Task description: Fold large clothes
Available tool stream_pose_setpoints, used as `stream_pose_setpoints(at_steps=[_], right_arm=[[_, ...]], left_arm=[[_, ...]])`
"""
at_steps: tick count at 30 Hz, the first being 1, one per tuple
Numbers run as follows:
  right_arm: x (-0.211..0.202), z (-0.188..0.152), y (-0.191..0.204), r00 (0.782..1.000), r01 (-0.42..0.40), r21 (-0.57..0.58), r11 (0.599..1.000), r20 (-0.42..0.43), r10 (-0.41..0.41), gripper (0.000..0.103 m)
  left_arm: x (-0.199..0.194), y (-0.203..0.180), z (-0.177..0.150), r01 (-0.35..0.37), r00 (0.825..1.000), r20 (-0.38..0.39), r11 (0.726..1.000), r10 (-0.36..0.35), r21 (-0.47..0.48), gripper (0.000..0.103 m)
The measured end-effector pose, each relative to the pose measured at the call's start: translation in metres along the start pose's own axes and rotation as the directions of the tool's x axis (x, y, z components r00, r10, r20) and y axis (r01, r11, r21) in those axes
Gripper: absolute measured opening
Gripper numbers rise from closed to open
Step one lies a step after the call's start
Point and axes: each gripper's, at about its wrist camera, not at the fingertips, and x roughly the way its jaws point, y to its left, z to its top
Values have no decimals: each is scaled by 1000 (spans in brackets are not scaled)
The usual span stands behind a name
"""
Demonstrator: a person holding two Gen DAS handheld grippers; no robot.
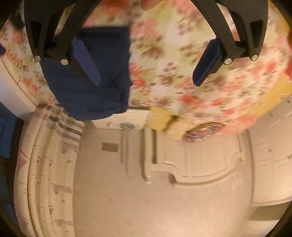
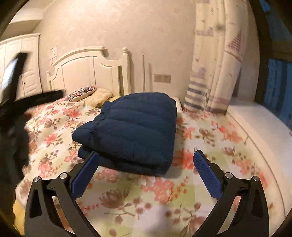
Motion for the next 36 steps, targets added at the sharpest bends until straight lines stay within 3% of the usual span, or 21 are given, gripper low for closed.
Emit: stream_pose_setpoints(at_steps=[4,7,13,20,36], right_arm=[[-12,-3,12,1000,-9,-25,1000,6,9,99],[-21,-7,20,1000,-8,-57,998,13,9,99],[-47,0,18,1000,-3,-53,999,16,4,99],[-87,15,11,1000,16,-33,999,25,-16,99],[-91,12,0,999,37,-8,999,18,-37,99]], left_arm=[[-55,6,-25,64,996,55,997,-67,51,101],[-87,4,-44,46,993,101,995,-55,92,101],[-118,-3,-57,80,990,105,992,-90,98,101],[-137,-27,-53,106,987,106,985,-120,133,101],[-134,-40,-61,114,990,65,979,-126,168,101]])
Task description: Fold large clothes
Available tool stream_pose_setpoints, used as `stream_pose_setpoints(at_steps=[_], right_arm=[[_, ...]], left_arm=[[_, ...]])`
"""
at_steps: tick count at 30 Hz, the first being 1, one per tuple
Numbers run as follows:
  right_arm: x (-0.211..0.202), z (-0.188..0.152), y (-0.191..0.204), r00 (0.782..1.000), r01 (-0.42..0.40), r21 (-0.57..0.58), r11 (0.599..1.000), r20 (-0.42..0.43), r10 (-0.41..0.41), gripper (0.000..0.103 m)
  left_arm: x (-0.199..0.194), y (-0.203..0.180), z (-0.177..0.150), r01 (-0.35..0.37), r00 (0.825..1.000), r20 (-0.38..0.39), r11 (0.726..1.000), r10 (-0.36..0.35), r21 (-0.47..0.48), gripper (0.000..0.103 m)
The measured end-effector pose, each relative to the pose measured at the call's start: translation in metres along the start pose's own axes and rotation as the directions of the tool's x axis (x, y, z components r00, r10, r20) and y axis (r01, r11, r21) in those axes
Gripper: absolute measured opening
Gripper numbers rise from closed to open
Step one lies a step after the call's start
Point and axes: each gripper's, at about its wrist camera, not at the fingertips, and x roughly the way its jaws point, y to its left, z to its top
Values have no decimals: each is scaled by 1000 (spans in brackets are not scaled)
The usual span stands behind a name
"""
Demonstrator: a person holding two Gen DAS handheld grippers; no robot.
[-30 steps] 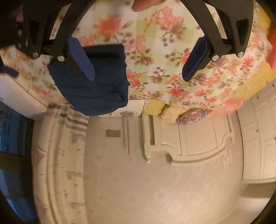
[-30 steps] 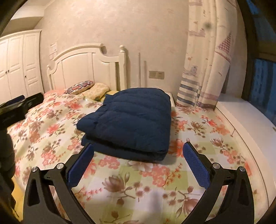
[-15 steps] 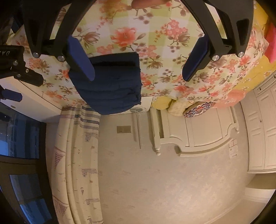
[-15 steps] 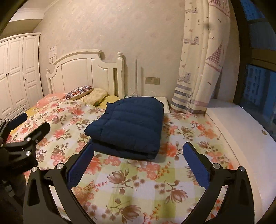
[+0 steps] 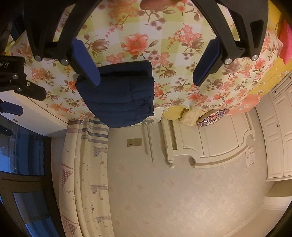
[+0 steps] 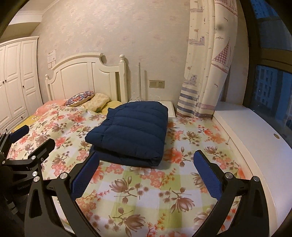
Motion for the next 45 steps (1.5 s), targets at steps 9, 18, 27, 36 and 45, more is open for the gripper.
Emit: stream_pose_setpoints(at_steps=[9,18,27,36,45], right_arm=[[2,-2,5,1000,4,0,1000,-8,-4,99],[3,-4,8,1000,4,-1,1000,-11,-4,99],[4,-4,9,1000,2,-3,1000,-11,-2,99],[7,-6,14,1000,-5,-8,1000,-17,5,99],[7,-6,13,1000,3,-10,1000,-16,-3,99]], left_arm=[[5,5,-2,5,1000,-21,1000,-5,-12,101],[6,5,-3,7,1000,-28,1000,-8,-16,101],[8,6,-4,7,999,-45,1000,-8,-29,101],[8,7,-4,7,999,-42,1000,-9,-31,101],[9,7,-4,9,999,-41,999,-10,-34,101]])
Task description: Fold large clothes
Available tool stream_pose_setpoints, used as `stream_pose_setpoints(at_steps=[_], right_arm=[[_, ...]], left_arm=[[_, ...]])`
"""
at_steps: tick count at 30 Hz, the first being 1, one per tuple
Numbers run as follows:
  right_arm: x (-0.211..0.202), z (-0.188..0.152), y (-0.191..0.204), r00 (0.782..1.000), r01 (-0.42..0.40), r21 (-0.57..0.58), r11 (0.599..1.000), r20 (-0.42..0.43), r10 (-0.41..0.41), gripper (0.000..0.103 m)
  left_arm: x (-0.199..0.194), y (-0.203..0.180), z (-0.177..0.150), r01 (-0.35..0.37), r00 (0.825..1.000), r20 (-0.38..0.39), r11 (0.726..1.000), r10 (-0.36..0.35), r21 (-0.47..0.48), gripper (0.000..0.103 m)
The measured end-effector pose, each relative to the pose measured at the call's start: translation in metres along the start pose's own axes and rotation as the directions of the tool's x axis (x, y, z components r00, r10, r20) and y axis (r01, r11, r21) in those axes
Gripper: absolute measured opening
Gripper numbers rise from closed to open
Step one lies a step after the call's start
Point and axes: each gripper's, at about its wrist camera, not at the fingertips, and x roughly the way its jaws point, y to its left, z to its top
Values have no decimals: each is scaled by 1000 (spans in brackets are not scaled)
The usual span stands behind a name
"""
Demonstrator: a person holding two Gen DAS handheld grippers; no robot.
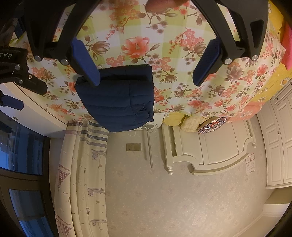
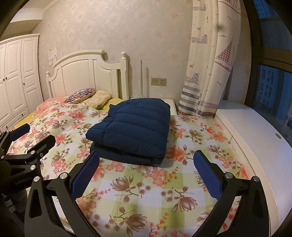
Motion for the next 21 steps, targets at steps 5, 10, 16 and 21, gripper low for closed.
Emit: stream_pose_setpoints(at_steps=[5,10,16,21], right_arm=[[1,0,0,1000,2,-4,1000,-4,-2,99],[10,-4,-1,1000,1,-5,1000,-21,-1,99],[35,-15,-7,997,5,7,1000,-78,-5,99],[52,-14,-35,996,51,40,998,-80,-48,99]], left_arm=[[0,0,0,-2,1000,-5,1000,2,-4,101],[7,-2,0,2,1000,3,1000,-2,-6,101],[42,4,-6,17,998,-64,1000,-17,-5,101],[95,48,-11,1,983,-182,997,-15,-74,101]])
